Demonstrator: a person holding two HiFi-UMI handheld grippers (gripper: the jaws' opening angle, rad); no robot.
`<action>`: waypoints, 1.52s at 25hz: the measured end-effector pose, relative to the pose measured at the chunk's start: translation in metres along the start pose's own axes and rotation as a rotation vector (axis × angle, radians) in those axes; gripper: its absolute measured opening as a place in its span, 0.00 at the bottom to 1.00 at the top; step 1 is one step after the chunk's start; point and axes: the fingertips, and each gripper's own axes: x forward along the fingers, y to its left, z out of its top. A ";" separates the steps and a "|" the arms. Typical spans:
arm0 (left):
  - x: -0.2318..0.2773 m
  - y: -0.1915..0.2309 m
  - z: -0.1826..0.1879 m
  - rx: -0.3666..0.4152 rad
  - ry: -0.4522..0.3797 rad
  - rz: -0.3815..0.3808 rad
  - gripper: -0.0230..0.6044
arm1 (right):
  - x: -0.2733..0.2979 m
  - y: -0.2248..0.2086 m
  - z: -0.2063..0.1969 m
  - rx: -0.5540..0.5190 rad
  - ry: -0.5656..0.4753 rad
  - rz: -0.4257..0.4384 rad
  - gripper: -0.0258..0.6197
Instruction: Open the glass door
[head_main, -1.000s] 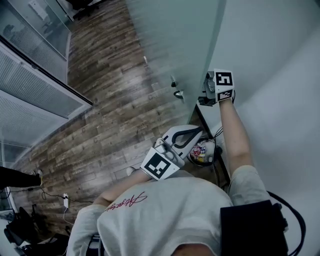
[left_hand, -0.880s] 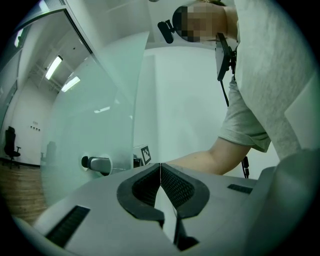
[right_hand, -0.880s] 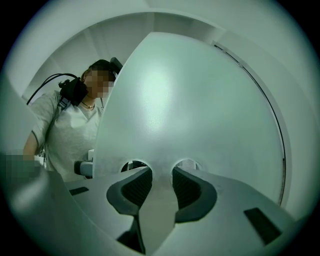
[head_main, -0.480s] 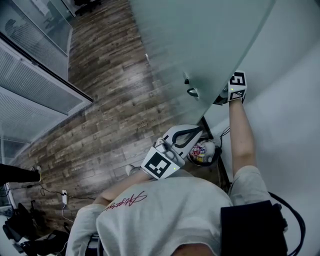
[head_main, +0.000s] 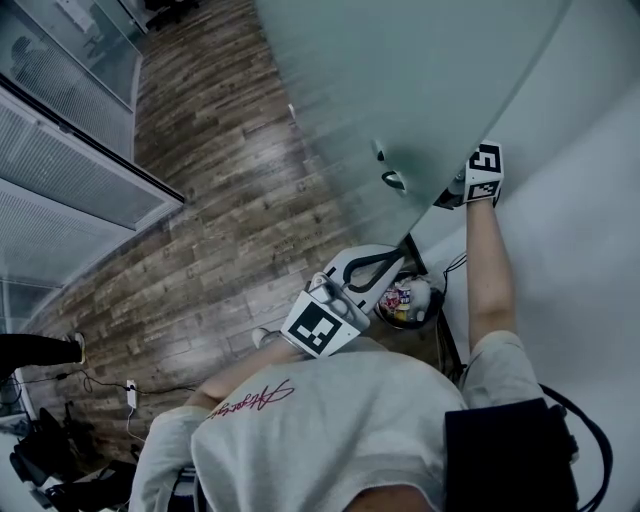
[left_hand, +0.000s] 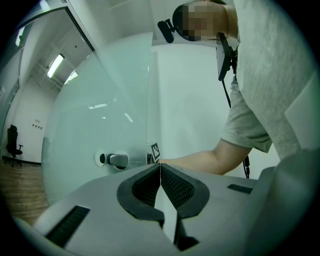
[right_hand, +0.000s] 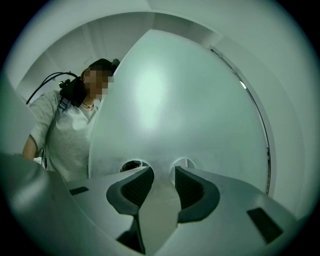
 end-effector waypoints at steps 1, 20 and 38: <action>0.000 0.000 0.000 0.002 -0.001 0.000 0.06 | -0.003 -0.001 0.000 0.002 0.000 -0.019 0.25; -0.009 0.029 0.000 -0.021 -0.031 0.086 0.06 | -0.061 0.104 0.001 -0.178 -0.065 -0.712 0.10; -0.033 0.035 -0.001 -0.021 -0.058 0.153 0.06 | 0.008 0.139 -0.016 -0.113 -0.093 -0.936 0.07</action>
